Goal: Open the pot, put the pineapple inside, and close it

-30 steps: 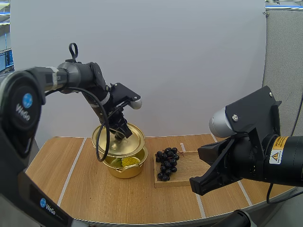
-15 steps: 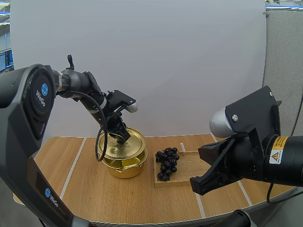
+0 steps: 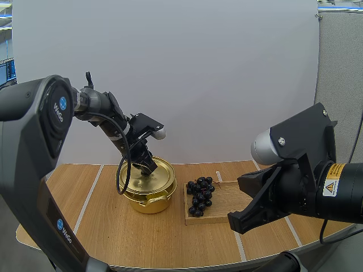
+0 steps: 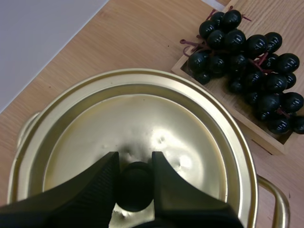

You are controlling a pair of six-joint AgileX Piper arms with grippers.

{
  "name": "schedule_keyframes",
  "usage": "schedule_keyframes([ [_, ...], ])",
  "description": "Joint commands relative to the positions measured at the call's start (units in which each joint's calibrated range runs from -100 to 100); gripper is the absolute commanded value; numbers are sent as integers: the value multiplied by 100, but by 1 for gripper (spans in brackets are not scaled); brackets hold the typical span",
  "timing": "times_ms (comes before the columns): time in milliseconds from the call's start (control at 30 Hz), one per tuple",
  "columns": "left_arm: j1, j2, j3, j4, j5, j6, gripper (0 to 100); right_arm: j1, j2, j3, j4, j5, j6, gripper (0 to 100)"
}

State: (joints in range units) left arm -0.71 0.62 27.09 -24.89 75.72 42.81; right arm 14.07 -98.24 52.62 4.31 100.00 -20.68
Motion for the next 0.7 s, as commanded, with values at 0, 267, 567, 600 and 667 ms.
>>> schedule_keyframes([
  [0,3,205,0,-232,-235,61,0,-23,-46,18,-40,0,18,0],
  [267,3,516,0,-258,-233,61,0,-58,-46,18,-28,0,18,0],
  [567,3,557,0,-378,-197,61,0,-102,-46,18,-1,0,18,0],
  [600,3,557,0,-403,-196,61,3,-102,-46,18,-1,0,18,0],
  [667,3,557,0,-425,-167,61,15,-102,-46,18,-1,0,18,0],
])
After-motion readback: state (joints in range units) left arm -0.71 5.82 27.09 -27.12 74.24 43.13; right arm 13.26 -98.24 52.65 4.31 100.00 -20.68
